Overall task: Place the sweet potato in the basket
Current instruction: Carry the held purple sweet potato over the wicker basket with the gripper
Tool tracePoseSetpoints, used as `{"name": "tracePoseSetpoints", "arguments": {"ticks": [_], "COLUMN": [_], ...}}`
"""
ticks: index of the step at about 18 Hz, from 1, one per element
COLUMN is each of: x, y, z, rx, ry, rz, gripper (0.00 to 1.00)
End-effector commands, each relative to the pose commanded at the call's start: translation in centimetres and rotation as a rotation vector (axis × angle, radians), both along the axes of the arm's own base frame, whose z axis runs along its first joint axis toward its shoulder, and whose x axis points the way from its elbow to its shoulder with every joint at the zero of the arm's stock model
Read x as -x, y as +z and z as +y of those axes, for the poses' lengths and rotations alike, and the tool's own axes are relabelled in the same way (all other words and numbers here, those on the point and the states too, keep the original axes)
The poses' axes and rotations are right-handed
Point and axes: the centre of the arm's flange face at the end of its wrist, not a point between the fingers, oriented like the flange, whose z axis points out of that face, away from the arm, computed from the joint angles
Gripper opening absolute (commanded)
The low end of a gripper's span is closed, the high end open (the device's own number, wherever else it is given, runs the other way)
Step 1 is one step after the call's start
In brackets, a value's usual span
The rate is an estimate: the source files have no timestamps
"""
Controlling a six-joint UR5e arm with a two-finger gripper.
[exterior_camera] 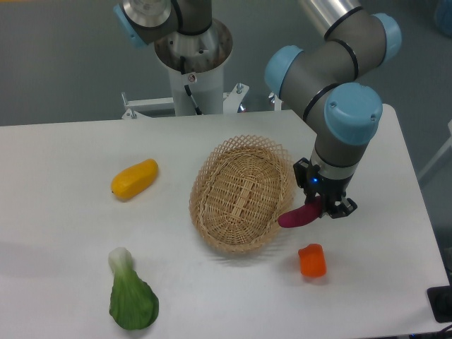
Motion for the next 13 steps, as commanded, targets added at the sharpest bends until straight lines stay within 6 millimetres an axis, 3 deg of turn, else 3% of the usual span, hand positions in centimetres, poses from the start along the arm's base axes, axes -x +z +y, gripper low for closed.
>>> {"name": "tracePoseSetpoints", "arguments": {"ticks": [7,13], "x": [-0.9,-4.8], "y": [0.4,-0.1], "z": [-0.1,-2.4], "rx": [0.011,0.035], "ry": [0.009,-0.012], "rz": [-0.019,-0.061], "gripper": [0.12,0.13]}}
